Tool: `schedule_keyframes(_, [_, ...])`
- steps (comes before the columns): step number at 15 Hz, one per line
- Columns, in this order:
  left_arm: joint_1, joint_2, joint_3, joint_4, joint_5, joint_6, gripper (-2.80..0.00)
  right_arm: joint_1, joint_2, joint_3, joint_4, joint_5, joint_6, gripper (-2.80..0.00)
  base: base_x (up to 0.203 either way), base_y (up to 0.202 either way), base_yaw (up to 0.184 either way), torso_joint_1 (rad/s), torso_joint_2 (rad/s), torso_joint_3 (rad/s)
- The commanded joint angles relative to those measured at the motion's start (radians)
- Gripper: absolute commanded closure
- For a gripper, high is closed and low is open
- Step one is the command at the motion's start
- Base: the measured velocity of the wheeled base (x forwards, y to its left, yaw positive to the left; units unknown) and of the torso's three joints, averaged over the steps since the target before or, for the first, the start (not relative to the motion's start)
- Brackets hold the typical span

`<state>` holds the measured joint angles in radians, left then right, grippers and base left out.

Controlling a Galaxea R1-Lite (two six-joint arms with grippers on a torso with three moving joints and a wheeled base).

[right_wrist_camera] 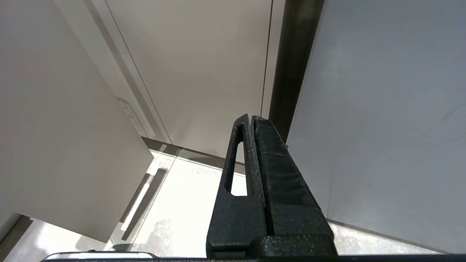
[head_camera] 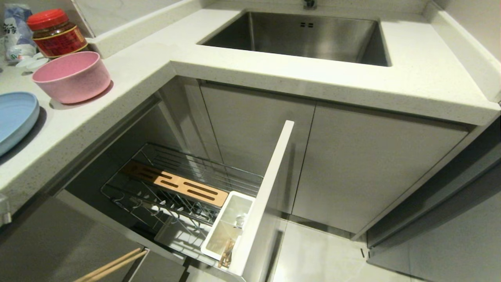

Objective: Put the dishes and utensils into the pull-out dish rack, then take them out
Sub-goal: Pick up the chopsticks and place it in the cupboard

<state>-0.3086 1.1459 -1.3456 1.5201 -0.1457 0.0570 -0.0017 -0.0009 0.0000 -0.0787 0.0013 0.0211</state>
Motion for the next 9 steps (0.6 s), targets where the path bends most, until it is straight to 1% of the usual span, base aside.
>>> schedule_keyframes(1, [-0.043,0.134,0.008,0.003,0.021,0.048,0.00,0.000,-0.001,0.026,-0.001,0.000,0.000,0.00,0.000,0.000,0.000,0.000,0.00,0.000])
schedule_keyframes(3, [-0.101,0.223,0.008,-0.060,0.044,0.050,0.00,0.000,-0.001,0.026,-0.001,0.000,0.000,0.00,0.000,0.000,0.000,0.000,0.00,0.000])
schedule_keyframes(4, [-0.130,0.264,0.007,-0.096,0.069,0.035,0.00,0.000,-0.001,0.026,-0.001,0.000,0.000,0.00,0.000,0.000,0.000,0.000,0.00,0.000])
schedule_keyframes(7, [-0.227,0.387,0.006,-0.207,0.161,-0.069,0.00,0.000,-0.001,0.026,-0.001,0.000,0.000,0.00,0.000,0.000,0.000,0.000,0.00,0.000])
schedule_keyframes(9, [-0.265,0.479,-0.009,-0.239,0.193,-0.109,0.00,0.000,-0.001,0.026,-0.001,0.000,0.000,0.00,0.000,0.000,0.000,0.000,0.00,0.000])
